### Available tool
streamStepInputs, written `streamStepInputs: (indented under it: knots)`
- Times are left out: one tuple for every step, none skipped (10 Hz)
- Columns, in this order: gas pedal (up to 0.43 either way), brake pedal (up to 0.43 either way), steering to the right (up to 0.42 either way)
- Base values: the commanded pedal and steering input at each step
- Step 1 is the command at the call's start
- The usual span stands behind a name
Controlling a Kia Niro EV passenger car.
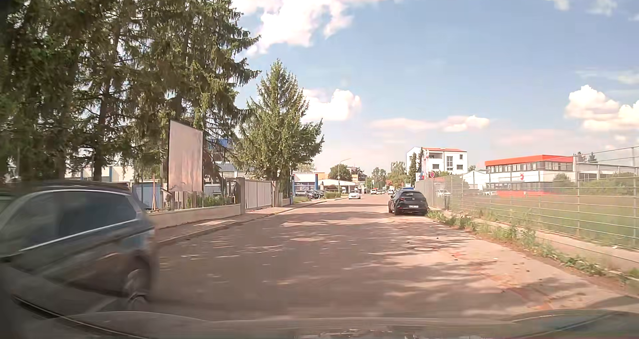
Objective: Follow the waypoints while adhering to traffic rules and regulations
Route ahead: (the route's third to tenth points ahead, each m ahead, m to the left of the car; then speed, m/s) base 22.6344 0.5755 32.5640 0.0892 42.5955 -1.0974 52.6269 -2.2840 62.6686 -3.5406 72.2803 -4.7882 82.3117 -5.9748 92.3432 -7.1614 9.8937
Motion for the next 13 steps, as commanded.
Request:
streamStepInputs:
  knots:
    - [0.157,0.018,0.005]
    - [0.157,0.018,0.005]
    - [0.157,0.018,0.006]
    - [0.157,0.018,0.007]
    - [0.150,0.018,0.009]
    - [0.150,0.018,0.010]
    - [0.150,0.018,0.010]
    - [0.150,0.018,0.011]
    - [0.150,0.018,0.013]
    - [0.150,0.018,0.016]
    - [0.150,0.018,0.018]
    - [0.150,0.018,0.021]
    - [0.150,0.018,0.023]
